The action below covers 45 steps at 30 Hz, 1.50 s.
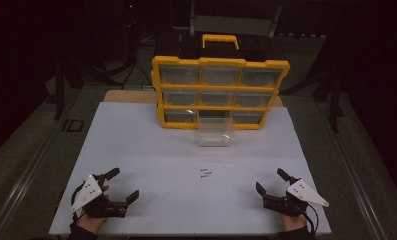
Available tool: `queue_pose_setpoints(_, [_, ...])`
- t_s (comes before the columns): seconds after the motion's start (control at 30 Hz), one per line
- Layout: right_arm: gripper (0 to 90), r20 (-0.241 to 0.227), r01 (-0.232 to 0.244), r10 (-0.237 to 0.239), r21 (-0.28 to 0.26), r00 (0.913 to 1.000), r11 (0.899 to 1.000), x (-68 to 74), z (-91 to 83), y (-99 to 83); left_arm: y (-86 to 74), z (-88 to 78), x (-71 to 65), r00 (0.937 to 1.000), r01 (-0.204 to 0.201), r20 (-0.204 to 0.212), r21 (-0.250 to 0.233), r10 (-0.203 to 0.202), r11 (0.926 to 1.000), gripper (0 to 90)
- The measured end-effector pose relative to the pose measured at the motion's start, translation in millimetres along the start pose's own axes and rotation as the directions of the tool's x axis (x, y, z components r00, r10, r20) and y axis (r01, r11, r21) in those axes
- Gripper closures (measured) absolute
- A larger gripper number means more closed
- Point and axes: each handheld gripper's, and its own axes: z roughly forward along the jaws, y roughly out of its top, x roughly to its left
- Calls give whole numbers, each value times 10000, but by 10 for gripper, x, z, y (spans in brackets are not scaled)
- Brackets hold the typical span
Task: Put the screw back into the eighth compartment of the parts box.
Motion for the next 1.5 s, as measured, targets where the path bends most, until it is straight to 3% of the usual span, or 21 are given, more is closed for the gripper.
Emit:
queue_pose_setpoints(0.03, [87,-68,16,-15,78,10000,10000,3,2,-6,4,15,-2,9998,181,74,-72,-181,9998,0])
queue_pose_setpoints(0.2, [87,116,40,-43,200,9999,9998,-9,-13,-15,5,33,-7,9997,220,141,28,-220,9998,0])
queue_pose_setpoints(0.5, [87,-28,0,-1,-211,10000,9998,8,-49,4,41,40,-40,9998,-14,223,-67,15,10000,0])
queue_pose_setpoints(0.6, [87,-46,37,-38,-192,10000,9998,14,-59,4,96,30,-92,9992,12,401,-400,4,9992,0])
queue_pose_setpoints(0.77, [87,-83,-3,2,-141,10000,9999,23,-37,11,169,34,-166,9977,-132,663,-359,156,9993,0])
queue_pose_setpoints(0.83, [87,-141,12,-14,-129,9999,9999,34,-33,12,221,25,-200,9975,-193,669,-455,223,9988,0])
queue_pose_setpoints(0.87, [87,-173,95,-97,-117,9998,9999,57,-29,18,269,34,-219,9961,55,883,-472,-14,9989,0])
queue_pose_setpoints(0.9, [87,-173,95,-97,-117,9998,9999,57,-29,18,269,34,-219,9961,55,883,-472,-14,9989,0])
queue_pose_setpoints(0.97, [87,-200,90,-94,-230,9998,9997,68,-31,29,361,59,-249,9959,-80,895,-185,96,9998,0])
queue_pose_setpoints(1.07, [87,-145,160,-164,-250,9998,9996,73,-31,41,443,69,-266,9949,-56,1007,-216,78,9998,0])
queue_pose_setpoints(1.2, [87,-130,193,-197,-289,9997,9994,76,-29,47,594,112,-288,9921,-352,1194,-268,381,9990,0])
queue_pose_setpoints(1.3, [87,-127,179,-183,-277,9998,9995,77,-29,47,751,204,-318,9871,-487,1510,-329,531,9983,0])
queue_pose_setpoints(1.4, [87,-134,171,-174,-260,9998,9995,75,-31,47,825,263,-342,9864,-531,1534,-394,586,9978,0])
queue_pose_setpoints(1.5, [87,-213,57,-63,-258,9998,9997,76,-26,45,952,404,-355,9861,-245,1631,-416,310,9988,0])
